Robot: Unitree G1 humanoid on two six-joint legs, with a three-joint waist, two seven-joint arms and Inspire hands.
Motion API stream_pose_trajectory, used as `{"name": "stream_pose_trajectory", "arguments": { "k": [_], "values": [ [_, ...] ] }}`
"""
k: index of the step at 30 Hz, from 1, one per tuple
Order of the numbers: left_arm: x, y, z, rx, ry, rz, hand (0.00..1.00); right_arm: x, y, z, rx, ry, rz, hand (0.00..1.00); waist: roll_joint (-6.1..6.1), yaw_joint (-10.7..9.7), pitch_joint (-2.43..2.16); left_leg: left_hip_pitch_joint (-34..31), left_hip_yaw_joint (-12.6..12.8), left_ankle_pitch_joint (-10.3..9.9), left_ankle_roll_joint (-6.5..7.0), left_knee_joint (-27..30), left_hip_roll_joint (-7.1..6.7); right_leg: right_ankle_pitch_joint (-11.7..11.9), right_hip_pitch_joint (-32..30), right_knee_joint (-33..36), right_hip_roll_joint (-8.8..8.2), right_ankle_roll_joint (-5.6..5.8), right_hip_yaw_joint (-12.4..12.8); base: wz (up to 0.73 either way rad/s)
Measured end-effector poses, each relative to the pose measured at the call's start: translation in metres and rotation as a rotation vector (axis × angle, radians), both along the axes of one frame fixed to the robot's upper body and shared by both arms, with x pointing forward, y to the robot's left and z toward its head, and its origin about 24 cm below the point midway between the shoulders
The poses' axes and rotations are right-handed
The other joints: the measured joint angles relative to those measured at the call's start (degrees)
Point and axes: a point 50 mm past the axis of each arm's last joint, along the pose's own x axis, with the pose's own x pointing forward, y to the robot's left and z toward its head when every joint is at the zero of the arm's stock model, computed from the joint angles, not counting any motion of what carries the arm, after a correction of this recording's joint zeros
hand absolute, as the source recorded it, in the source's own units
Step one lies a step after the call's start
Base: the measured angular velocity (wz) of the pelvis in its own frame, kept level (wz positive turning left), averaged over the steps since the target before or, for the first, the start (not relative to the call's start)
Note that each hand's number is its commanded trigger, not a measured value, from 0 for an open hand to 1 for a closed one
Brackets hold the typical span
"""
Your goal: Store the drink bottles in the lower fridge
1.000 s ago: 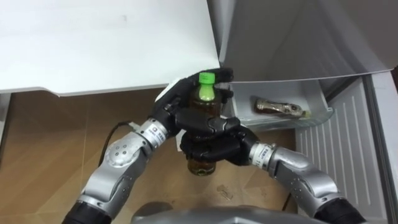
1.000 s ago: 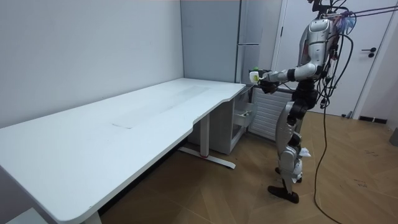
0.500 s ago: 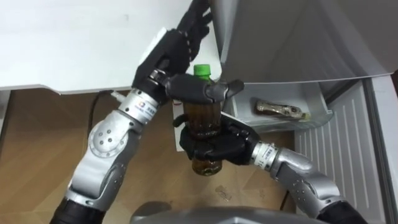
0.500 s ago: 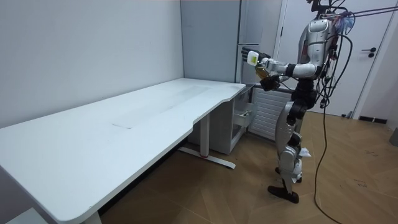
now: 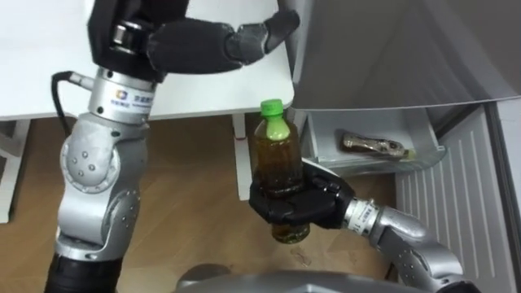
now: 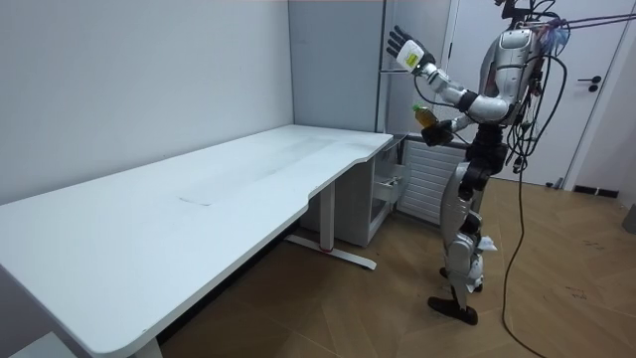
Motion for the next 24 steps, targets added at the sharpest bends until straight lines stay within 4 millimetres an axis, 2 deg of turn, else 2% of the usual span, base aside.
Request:
{"name": "stream_pose_trajectory", "arguments": {
  "k": [3,6,8,11,14,16,19,21,22,24],
  "values": [
    [-0.002,0.018,0.006,-0.027,-0.047,0.113,0.0,-0.006,-0.003,-0.003,-0.006,0.013,-0.009,1.0,-0.32,1.5,-0.21,0.3,0.0,0.1,-0.14,-0.1,0.01,-0.1,0.2,-0.4,0.09,-0.11,0.0,-0.01],
    [-0.006,0.038,0.012,-0.067,-0.079,0.242,0.0,-0.017,-0.007,-0.008,-0.032,0.036,-0.025,1.0,-0.58,3.3,-0.66,0.6,0.0,0.2,-0.19,-0.1,0.03,-0.1,0.5,-1.0,0.18,-0.17,0.0,0.0],
    [-0.009,0.05,0.016,-0.095,-0.102,0.321,0.0,-0.022,-0.009,-0.01,-0.041,0.05,-0.029,1.0,-0.55,4.3,-0.6,1.0,-0.5,0.2,-0.19,-0.1,-0.06,-0.1,1.2,-1.2,0.13,-0.17,-0.1,0.05],
    [-0.018,0.068,0.024,-0.146,-0.161,0.45,0.0,-0.026,-0.012,-0.011,-0.041,0.063,-0.044,1.0,-0.51,4.4,-0.58,1.4,-1.7,0.2,-0.17,-0.1,-0.26,-0.1,2.3,-1.9,0.0,-0.13,-1.1,0.17],
    [-0.026,0.084,0.029,-0.179,-0.209,0.576,0.0,-0.026,-0.015,-0.011,-0.052,0.06,-0.06,1.0,0.12,5.1,-0.2,2.1,-1.9,0.2,-0.19,-0.2,-0.25,-0.1,3.0,-1.9,-0.02,-0.11,-1.7,0.07],
    [-0.032,0.093,0.031,-0.181,-0.234,0.664,0.0,-0.026,-0.019,-0.011,-0.063,0.056,-0.085,1.0,0.48,5.9,-0.22,2.0,-2.0,0.2,-0.19,-0.4,-0.22,-0.1,2.8,-1.9,-0.01,-0.1,-1.6,0.0],
    [-0.043,0.109,0.026,-0.181,-0.243,0.825,0.0,-0.027,-0.024,-0.012,-0.078,0.058,-0.1,1.0,0.75,6.5,-0.3,2.1,-1.9,0.2,-0.21,-0.5,-0.24,-0.2,2.9,-2.2,0.0,-0.14,-1.6,0.0],
    [-0.044,0.122,0.015,-0.222,-0.201,0.92,0.0,-0.03,-0.024,-0.013,-0.083,0.072,-0.113,1.0,0.52,7.4,-0.76,2.2,-2.2,0.2,-0.26,-0.4,-0.31,-0.2,3.1,-2.8,0.08,-0.18,-1.7,0.07],
    [-0.044,0.126,0.012,-0.234,-0.186,0.947,0.0,-0.03,-0.025,-0.014,-0.088,0.074,-0.118,1.0,0.45,7.5,-0.8,2.2,-2.5,0.3,-0.28,-0.4,-0.35,-0.2,3.1,-2.8,0.08,-0.18,-1.8,0.09],
    [-0.046,0.141,-0.012,-0.257,-0.082,1.052,0.0,-0.03,-0.022,-0.015,-0.09,0.08,-0.141,1.0,0.38,8.3,-0.89,2.4,-2.8,0.3,-0.3,-0.5,-0.42,-0.2,3.5,-2.9,0.06,-0.18,-1.9,0.05]
  ]
}}
